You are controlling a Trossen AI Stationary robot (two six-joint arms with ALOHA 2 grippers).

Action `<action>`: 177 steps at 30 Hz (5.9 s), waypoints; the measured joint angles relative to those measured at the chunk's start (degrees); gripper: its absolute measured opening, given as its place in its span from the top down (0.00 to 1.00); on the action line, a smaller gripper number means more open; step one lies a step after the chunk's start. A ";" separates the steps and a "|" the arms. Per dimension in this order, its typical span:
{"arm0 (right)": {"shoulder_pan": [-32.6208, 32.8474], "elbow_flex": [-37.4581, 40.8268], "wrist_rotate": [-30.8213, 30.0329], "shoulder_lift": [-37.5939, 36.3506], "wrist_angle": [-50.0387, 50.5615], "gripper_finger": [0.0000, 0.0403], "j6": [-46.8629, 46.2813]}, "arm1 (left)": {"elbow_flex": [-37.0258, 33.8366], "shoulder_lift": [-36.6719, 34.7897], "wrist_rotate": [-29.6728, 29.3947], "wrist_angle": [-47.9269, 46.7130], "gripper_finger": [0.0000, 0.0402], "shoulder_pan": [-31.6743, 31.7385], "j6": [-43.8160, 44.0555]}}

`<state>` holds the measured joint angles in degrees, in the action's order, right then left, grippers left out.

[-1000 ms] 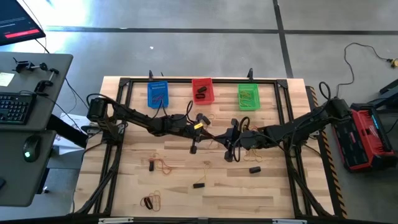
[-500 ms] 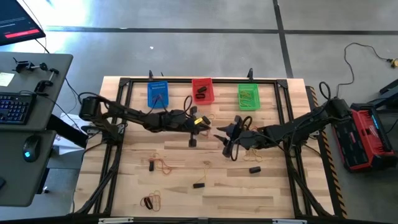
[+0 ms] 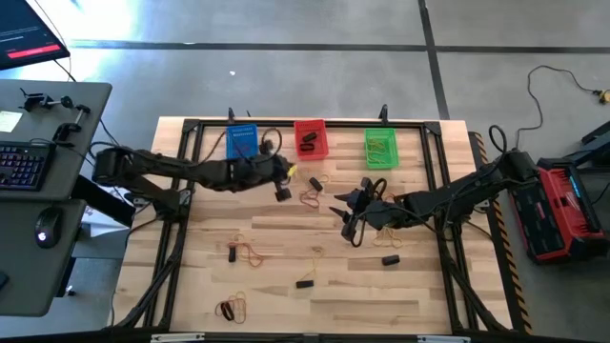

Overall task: Sort rubber bands into baskets
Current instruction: Put the red rubber band into the blue bin, then put the yellow rubber band into the green bin

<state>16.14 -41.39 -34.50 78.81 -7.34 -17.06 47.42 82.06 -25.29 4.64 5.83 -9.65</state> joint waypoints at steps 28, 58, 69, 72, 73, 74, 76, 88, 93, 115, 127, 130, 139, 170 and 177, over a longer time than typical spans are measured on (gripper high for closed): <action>0.01 0.00 0.20 0.00 1.61 0.60 -0.93 | -11.17 -19.70 -2.33 -2.90 1.00 22.90 3.02; 0.01 0.02 0.20 0.00 1.99 0.60 -0.92 | -11.17 -8.97 -0.55 -17.20 1.00 34.16 9.97; -0.04 0.02 0.20 0.00 1.99 0.60 -0.68 | -11.14 -8.46 9.11 -17.93 1.00 37.59 7.99; -0.04 0.02 0.20 0.00 1.99 0.60 -0.68 | -10.31 -7.57 9.17 -18.96 1.00 38.98 7.95; -0.04 0.02 0.20 0.00 1.99 0.60 -0.68 | -9.77 -6.92 9.28 -19.61 1.00 39.40 7.97; -0.04 0.02 0.20 0.00 1.99 0.60 -0.68 | -9.14 -6.13 9.65 -20.25 1.00 39.81 7.91; -0.04 0.02 0.20 0.00 1.99 0.60 -0.68 | -7.78 -4.19 9.84 -22.72 1.00 40.29 7.16; -0.04 0.04 0.20 0.00 1.98 0.60 -0.45 | -0.91 5.58 13.22 -29.66 1.00 41.04 3.44; -0.04 0.04 0.20 0.00 1.99 0.60 -0.45 | -0.33 6.71 14.49 -29.68 1.00 41.08 3.00; -0.04 0.04 0.20 0.00 1.99 0.60 -0.43 | -0.35 7.51 16.66 -26.26 0.77 41.30 -1.49; -0.07 0.04 0.63 0.00 2.30 0.60 -0.44 | -3.00 -0.28 14.79 -23.88 0.68 40.38 0.46; -0.07 0.04 0.63 0.00 2.34 0.60 -0.44 | -3.98 -1.59 14.86 -23.75 0.68 39.72 0.44; -0.07 0.04 0.63 0.00 2.41 0.60 -0.44 | -4.54 -4.63 20.65 -27.33 0.72 33.47 -3.48; -0.07 0.04 0.63 -0.02 4.31 0.60 -0.46 | -4.52 -21.45 30.84 -45.26 0.89 -22.84 27.77; -0.04 0.04 0.54 -0.02 4.13 0.60 0.63 | -4.52 -18.12 26.54 -44.62 0.89 -35.33 42.20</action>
<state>16.10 -41.34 -33.96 78.78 -3.20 -16.43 42.89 63.94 1.26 -39.98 -29.50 32.55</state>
